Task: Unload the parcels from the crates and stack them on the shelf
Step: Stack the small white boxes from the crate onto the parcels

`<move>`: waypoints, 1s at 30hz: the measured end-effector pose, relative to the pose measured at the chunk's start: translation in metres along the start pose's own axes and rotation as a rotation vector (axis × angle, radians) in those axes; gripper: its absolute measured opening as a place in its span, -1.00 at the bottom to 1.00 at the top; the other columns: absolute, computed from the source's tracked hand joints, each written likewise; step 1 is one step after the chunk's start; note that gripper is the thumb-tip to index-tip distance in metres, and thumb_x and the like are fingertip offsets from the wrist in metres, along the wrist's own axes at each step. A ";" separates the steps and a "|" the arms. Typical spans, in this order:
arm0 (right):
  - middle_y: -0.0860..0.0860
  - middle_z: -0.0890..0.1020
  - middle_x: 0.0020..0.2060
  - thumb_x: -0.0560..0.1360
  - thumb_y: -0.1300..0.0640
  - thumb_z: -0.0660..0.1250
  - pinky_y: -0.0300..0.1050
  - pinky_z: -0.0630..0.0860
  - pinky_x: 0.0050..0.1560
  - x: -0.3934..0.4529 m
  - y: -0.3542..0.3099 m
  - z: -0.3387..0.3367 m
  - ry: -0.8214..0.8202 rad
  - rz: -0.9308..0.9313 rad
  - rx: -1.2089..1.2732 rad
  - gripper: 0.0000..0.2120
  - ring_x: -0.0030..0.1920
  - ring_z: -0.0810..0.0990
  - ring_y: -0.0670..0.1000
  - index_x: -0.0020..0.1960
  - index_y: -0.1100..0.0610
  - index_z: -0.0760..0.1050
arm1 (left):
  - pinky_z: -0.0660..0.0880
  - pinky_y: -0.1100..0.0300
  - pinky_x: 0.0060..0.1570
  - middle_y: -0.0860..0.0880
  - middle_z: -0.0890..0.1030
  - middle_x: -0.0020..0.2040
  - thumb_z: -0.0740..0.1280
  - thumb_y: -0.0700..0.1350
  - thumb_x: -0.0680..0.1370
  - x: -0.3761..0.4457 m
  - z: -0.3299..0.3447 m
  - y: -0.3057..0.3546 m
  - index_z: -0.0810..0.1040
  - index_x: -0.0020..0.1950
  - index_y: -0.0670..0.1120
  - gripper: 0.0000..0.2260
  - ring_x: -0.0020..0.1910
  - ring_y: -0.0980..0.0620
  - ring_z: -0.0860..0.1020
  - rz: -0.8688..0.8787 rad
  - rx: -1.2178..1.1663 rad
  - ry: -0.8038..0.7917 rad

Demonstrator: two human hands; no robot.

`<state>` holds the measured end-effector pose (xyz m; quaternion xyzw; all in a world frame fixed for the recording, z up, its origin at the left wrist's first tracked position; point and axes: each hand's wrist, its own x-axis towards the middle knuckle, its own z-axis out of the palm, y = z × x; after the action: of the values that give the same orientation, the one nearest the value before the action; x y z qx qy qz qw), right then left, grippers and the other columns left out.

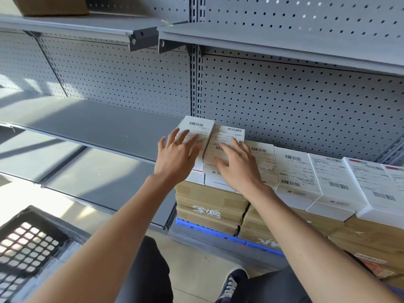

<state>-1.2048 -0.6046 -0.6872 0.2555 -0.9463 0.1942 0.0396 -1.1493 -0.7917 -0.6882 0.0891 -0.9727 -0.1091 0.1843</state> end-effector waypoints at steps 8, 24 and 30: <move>0.06 0.24 0.57 0.65 0.01 0.22 0.20 0.24 0.46 -0.041 -0.019 -0.015 0.021 -0.042 -0.002 -0.54 0.56 0.15 0.11 0.54 0.02 0.34 | 0.29 -0.14 0.39 0.02 0.47 0.47 0.12 0.10 0.71 -0.057 -0.028 0.001 0.44 0.50 0.06 -0.61 0.48 -0.05 0.33 -0.068 -0.007 0.071; 0.06 0.32 0.55 0.65 0.02 0.21 0.02 0.33 0.41 -0.108 -0.165 0.072 -0.260 -0.361 0.199 -0.59 0.49 0.29 0.14 0.49 0.02 0.41 | 0.37 -0.08 0.30 0.02 0.50 0.44 0.09 0.07 0.70 -0.243 -0.063 -0.091 0.43 0.50 0.08 -0.62 0.42 -0.08 0.41 -0.514 0.095 -0.088; 0.05 0.35 0.53 0.65 0.03 0.22 0.05 0.34 0.42 -0.114 -0.232 0.134 -0.477 -0.516 0.201 -0.59 0.49 0.31 0.14 0.49 0.03 0.41 | 0.40 -0.08 0.28 0.03 0.55 0.38 0.12 0.02 0.69 -0.302 -0.074 -0.138 0.51 0.41 0.07 -0.67 0.35 -0.04 0.48 -0.735 0.103 -0.064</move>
<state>-0.9870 -0.7871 -0.7500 0.5266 -0.8095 0.2047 -0.1596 -0.8265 -0.8735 -0.7567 0.4381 -0.8853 -0.1215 0.0975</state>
